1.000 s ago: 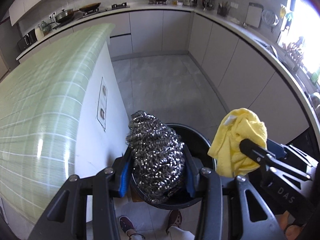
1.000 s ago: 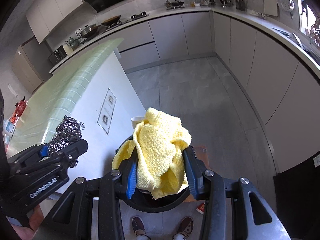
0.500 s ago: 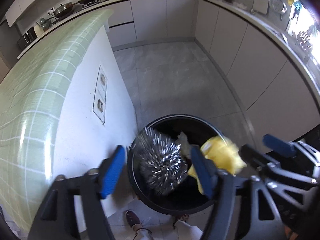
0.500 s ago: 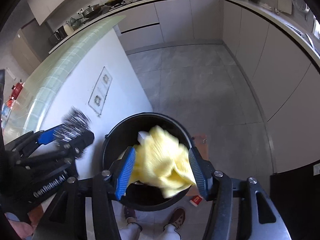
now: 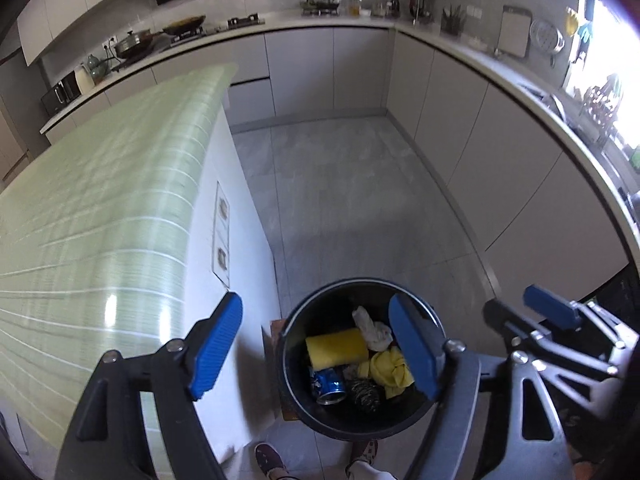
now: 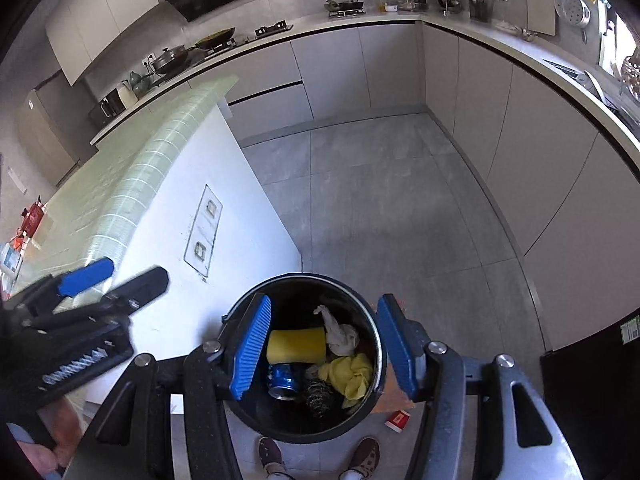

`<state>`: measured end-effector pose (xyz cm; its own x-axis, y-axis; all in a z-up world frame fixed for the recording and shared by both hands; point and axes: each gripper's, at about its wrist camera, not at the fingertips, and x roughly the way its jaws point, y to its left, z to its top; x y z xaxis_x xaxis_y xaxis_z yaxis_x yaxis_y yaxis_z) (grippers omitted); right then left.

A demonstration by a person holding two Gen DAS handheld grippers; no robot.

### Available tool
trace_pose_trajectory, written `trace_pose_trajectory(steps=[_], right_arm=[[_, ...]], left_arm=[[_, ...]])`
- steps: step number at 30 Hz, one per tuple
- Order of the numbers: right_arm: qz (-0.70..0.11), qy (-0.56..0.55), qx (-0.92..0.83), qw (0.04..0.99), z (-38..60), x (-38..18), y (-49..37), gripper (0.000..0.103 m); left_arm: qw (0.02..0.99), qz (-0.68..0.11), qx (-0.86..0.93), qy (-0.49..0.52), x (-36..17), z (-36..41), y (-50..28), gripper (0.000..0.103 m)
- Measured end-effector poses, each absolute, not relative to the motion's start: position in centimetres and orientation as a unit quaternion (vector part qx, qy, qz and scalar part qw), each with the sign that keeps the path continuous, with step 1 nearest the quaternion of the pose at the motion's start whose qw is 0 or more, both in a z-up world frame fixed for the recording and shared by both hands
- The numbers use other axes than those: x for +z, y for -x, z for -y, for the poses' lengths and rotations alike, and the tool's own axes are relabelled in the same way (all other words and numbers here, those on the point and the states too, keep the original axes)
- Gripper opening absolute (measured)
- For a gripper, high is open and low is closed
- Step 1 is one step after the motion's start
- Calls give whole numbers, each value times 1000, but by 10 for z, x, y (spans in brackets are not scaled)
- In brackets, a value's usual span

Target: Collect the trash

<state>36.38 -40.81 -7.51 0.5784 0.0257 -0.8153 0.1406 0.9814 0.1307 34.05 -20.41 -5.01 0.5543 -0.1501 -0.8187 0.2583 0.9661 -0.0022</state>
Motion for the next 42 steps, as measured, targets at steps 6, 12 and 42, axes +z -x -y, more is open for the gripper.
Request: trace_pose_trajectory(steps=[6, 12, 42], right_arm=[[-459, -103, -34, 882, 380, -65, -349, 59], [-442, -109, -24, 890, 323, -46, -322, 61], [-403, -36, 11, 914, 255, 2, -196, 77]], left_arm=[[892, -431, -126, -47, -22, 166, -328, 81], [903, -407, -136, -35, -8, 112, -308, 85], [922, -384, -44, 3, -8, 57, -186, 92]])
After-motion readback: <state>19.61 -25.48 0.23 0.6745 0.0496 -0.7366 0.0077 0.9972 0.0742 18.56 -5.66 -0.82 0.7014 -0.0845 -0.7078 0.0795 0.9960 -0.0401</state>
